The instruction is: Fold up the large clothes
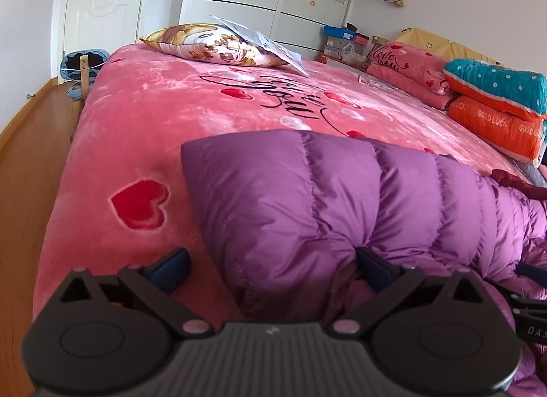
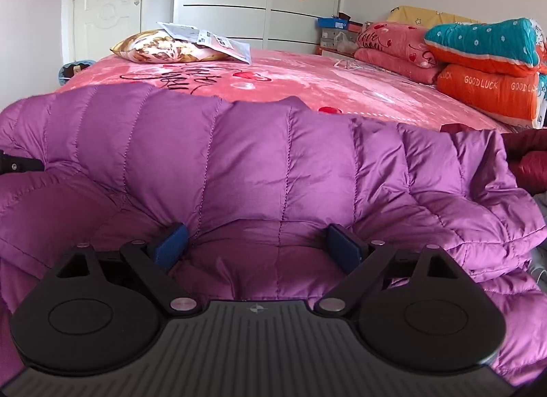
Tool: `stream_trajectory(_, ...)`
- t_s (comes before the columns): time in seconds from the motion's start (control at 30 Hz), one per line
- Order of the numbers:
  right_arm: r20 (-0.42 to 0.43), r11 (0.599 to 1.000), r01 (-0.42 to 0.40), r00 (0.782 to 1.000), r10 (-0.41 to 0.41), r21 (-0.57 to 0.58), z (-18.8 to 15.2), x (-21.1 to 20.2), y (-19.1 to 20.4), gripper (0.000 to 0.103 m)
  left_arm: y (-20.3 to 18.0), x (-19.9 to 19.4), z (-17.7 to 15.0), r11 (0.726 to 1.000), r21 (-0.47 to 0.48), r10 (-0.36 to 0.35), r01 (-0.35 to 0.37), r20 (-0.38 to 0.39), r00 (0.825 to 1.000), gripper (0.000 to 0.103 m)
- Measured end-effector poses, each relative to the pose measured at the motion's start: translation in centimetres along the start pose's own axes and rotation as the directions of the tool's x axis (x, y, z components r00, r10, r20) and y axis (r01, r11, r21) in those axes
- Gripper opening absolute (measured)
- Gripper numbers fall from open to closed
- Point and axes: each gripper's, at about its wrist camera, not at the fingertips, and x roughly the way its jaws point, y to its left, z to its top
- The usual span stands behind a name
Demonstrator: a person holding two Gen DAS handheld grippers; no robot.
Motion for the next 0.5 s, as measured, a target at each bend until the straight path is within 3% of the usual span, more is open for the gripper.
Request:
stream_trajectory(0.13,0.007,0.999,-0.024,1.0,0.024,0.022,0.0,-0.3,-0.2,0.103,0.1,-0.5,0.0,1.0,-0.015,-0.006,0.006,0.008,1.0,0.102)
stream_trajectory(0.23,-0.042,0.998,-0.043,0.998,0.045,0.048,0.9,-1.3,-1.7,0.103,0.1,-2.1,0.3,0.999,-0.035,-0.022,0.022,0.021,1.0,0.094)
stream_trajectory(0.33,-0.069,0.997,-0.009,0.997,0.014,0.07,1.8,-4.5,-2.4,0.103,-0.4,-4.4,0.4,0.999,-0.01,-0.035,0.035,0.053,0.998,0.092)
stream_trajectory(0.5,-0.045,0.99,0.03,0.999,-0.024,0.138,0.7,-11.6,-4.5,0.103,-1.2,-9.1,0.2,0.997,0.017,-0.075,0.074,0.099,0.992,0.092)
